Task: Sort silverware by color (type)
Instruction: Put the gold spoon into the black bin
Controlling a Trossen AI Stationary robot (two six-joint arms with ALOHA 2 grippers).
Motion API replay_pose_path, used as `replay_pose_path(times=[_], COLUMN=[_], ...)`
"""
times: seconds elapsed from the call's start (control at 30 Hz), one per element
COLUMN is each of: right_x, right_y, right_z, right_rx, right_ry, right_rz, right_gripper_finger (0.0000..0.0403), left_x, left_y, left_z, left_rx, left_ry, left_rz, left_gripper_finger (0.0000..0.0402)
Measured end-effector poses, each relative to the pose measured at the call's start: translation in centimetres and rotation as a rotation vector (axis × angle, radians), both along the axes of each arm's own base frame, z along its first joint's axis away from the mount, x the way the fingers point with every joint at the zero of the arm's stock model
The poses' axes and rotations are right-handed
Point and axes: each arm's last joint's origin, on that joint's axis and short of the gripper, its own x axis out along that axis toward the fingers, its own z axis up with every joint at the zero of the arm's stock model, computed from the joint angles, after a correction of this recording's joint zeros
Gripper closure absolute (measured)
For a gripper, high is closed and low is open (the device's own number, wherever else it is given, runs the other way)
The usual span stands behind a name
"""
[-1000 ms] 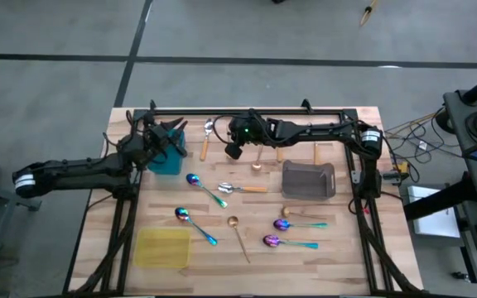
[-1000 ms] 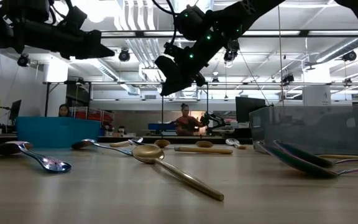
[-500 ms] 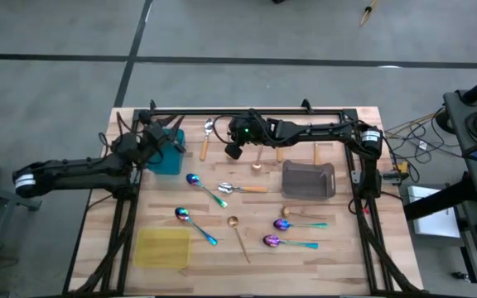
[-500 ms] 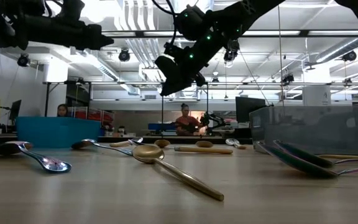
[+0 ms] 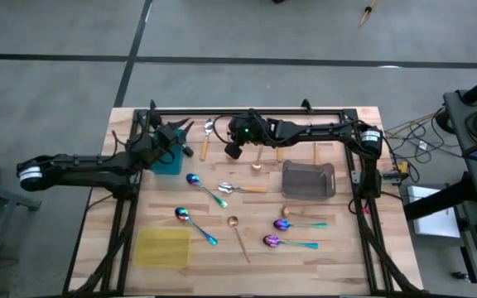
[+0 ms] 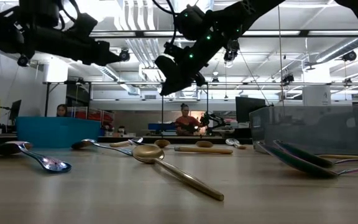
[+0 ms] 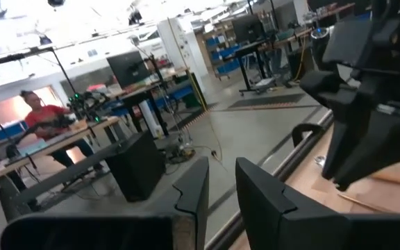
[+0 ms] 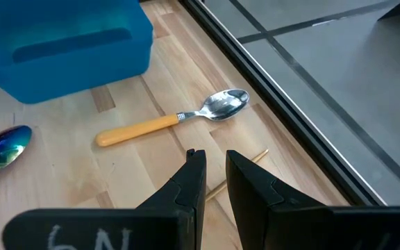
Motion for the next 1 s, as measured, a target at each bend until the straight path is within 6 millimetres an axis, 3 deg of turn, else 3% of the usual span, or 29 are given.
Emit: replay_pose_path(times=[0.43, 0.63, 0.8, 1.0], right_x=[0.3, 0.3, 0.0, -1.7], right_y=[-0.8, -1.0, -0.9, -1.3], right_z=[1.4, 2.1, 1.8, 0.1], right_rx=[0.18, 0.267, 0.356, 0.505], right_ry=[-0.17, -0.166, -0.161, -0.008], right_rz=[-0.087, -0.104, -0.173, -0.338], right_gripper_finger=[0.0355, 0.0355, 0.0355, 0.0355], left_x=[0.0, 0.2, 0.3, 0.3], left_y=[0.0, 0.1, 0.1, 0.1], left_z=[1.4, 2.8, 3.4, 2.9], left_rx=[0.059, 0.116, 0.122, 0.115], left_ry=[-0.053, -0.048, -0.064, -0.044], left_rz=[0.005, 0.02, 0.027, 0.026], left_gripper_finger=[0.0346, 0.0346, 0.0346, 0.0346])
